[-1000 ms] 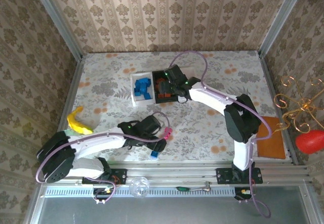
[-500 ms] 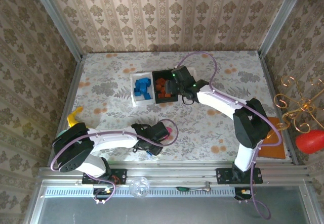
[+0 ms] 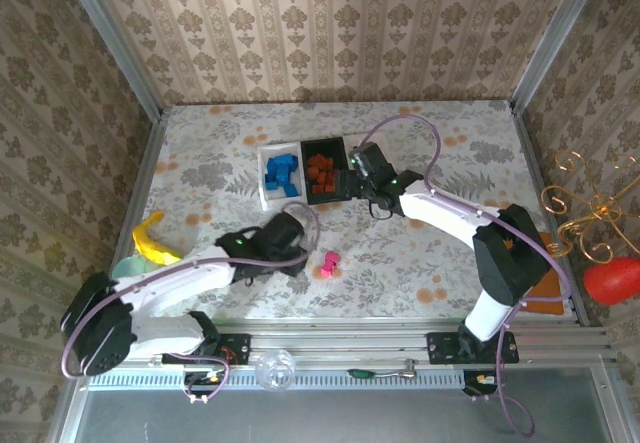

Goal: Sort the legos into containers by color
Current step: Pick up the lego from the middle-left of the table, then place the lego in the container.

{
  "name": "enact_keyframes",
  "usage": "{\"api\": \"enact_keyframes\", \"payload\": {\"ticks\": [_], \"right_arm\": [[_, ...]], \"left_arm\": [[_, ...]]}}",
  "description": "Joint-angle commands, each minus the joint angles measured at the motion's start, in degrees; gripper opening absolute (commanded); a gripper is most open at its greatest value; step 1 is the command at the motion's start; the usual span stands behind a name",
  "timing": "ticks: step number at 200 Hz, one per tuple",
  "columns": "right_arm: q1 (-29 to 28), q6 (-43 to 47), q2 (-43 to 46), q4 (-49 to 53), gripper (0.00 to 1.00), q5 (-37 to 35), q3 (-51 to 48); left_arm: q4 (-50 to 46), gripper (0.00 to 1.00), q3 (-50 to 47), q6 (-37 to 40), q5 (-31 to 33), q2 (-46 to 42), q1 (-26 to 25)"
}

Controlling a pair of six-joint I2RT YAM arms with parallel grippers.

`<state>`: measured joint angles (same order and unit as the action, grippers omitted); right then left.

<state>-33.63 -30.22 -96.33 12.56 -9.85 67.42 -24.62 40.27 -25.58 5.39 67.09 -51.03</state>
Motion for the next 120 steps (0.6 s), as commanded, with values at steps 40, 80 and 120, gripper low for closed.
{"api": "enact_keyframes", "payload": {"ticks": [40,80,120], "right_arm": [[-1.2,-3.2,5.9,-1.3,0.72,1.2,-7.6],[-1.9,-4.0,7.6,-0.9,0.72,0.8,-10.9],[-3.4,-3.6,9.8,-0.2,0.72,0.5,-12.7]], "left_arm": [[12.4,0.32,9.7,4.4,-3.3,6.6,16.4],[18.9,0.33,18.0,3.4,-5.0,18.0,21.0],[19.1,0.36,24.7,4.4,-5.0,27.5,23.5]]}}
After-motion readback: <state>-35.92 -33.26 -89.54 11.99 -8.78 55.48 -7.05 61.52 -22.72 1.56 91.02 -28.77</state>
